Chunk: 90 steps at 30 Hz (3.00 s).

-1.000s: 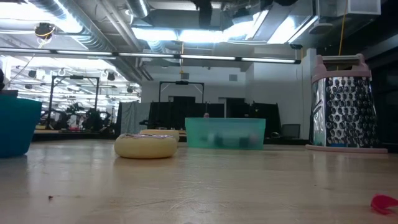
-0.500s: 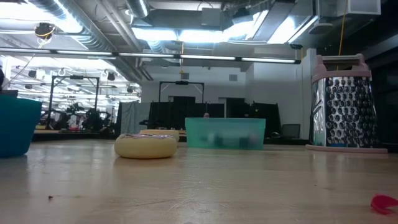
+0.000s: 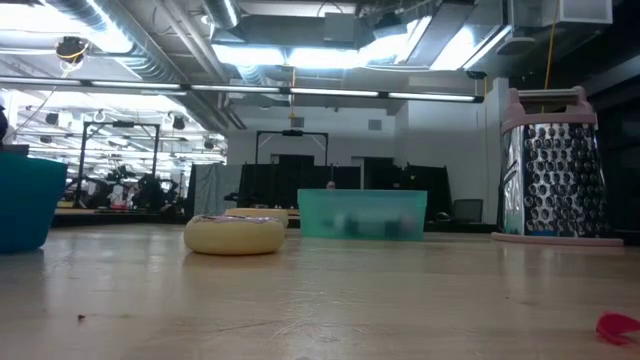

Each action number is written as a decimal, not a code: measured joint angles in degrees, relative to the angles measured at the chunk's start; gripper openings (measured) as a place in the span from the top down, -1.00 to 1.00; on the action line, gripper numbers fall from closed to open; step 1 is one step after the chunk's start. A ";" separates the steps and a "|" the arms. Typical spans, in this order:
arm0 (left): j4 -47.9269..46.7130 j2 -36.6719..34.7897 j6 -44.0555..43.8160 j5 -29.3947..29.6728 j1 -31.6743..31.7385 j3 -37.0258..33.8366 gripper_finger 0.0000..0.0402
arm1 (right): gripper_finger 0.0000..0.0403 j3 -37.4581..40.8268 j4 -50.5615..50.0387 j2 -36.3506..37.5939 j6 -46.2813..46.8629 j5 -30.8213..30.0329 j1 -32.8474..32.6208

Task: Pick & Place Food Item
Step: Put the white donut into the blue bin

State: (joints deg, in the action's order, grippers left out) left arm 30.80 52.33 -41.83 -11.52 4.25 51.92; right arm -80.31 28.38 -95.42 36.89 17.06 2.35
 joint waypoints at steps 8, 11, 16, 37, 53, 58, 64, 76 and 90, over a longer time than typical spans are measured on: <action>-8.23 -8.63 0.92 -0.05 2.41 0.00 0.99 | -0.17 0.00 0.33 0.00 -0.29 -0.54 0.77; -10.06 -9.56 1.35 -0.07 2.39 0.00 0.99 | -0.17 0.00 2.57 0.00 -0.25 -0.58 1.02; -10.03 -7.65 1.45 -0.54 2.12 0.00 0.99 | -0.17 0.00 6.42 0.01 0.01 -0.54 1.20; 0.67 1.27 -2.58 -7.06 4.17 -0.04 0.99 | -0.17 0.04 10.17 0.02 1.49 2.26 1.20; 0.55 -0.30 -5.00 -10.32 8.27 -0.04 0.99 | -0.31 0.04 14.89 0.02 3.14 4.86 1.20; 0.74 0.09 -5.45 -10.28 8.24 -0.04 0.99 | -0.32 0.04 13.71 0.02 3.11 3.76 1.43; 3.60 0.69 -6.21 -10.26 8.14 -0.04 0.99 | -0.33 0.04 12.35 0.04 2.99 2.87 2.43; 2.45 1.95 -6.11 -10.43 8.14 0.00 0.99 | -0.33 0.04 12.13 0.04 3.05 2.89 2.75; 9.27 6.62 -9.37 -13.29 8.14 0.00 0.99 | 0.02 0.04 12.00 0.04 2.99 2.01 2.74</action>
State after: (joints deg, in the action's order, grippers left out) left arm 40.07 58.95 -51.20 -24.82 12.38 51.92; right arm -80.27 40.37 -95.37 39.88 19.07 5.09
